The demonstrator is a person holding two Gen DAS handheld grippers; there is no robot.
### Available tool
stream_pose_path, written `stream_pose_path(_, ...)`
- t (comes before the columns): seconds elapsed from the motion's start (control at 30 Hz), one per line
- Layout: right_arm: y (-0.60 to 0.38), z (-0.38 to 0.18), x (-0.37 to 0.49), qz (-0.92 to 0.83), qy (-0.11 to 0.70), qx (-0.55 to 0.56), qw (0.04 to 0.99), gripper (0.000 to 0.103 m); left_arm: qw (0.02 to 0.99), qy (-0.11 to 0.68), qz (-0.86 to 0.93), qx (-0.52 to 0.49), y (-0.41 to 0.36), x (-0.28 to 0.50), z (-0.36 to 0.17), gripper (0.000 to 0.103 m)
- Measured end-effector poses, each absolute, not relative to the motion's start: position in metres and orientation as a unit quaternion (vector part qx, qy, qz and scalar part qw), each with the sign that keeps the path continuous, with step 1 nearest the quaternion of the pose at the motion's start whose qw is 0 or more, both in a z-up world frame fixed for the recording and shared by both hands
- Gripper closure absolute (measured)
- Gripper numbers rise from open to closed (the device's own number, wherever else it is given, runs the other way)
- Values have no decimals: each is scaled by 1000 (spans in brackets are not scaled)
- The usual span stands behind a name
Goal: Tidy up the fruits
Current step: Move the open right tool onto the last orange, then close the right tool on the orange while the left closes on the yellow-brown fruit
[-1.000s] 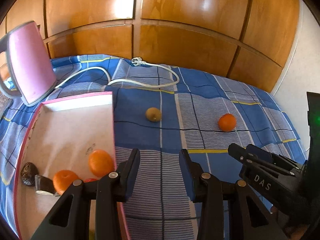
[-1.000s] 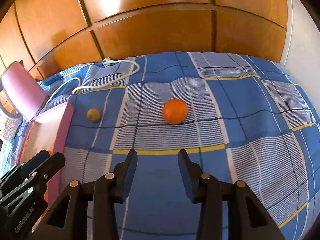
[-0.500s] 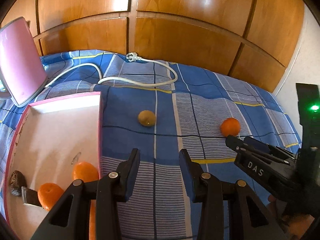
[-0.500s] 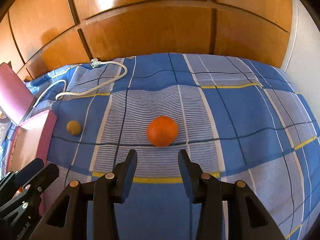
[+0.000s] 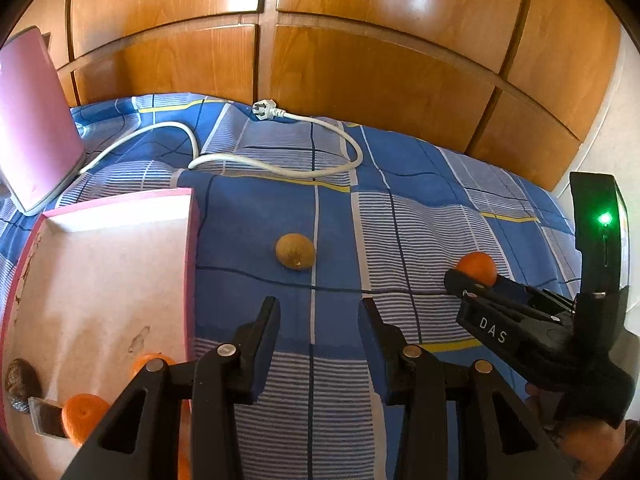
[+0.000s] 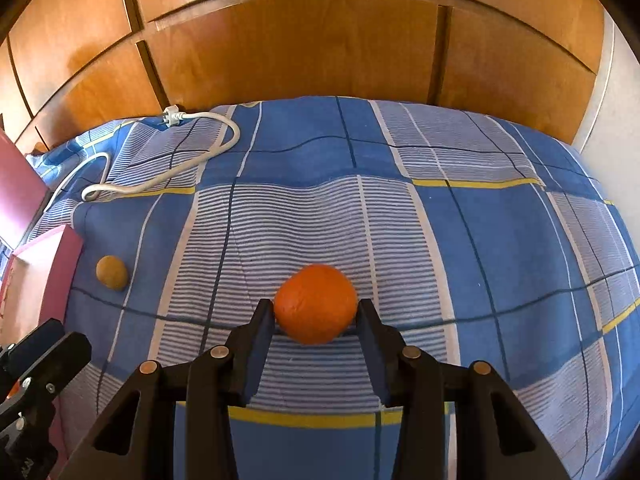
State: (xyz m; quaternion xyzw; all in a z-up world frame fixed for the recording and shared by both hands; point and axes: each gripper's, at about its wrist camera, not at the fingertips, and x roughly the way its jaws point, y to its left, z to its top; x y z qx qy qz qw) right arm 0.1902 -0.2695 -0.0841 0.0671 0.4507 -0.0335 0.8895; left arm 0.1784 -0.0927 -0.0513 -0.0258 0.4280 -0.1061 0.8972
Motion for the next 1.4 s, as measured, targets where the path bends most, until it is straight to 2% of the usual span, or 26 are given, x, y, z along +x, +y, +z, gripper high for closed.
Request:
stream_pose_path(0.13,-266,-85,194,-26,445,53,894,64,895,434,-102,-28,-93,184,-57,62)
stream_pose_path(1.4,-238,-87,212,8,423,10,906,66,888,446,-85,-76,-79,225,-68,62)
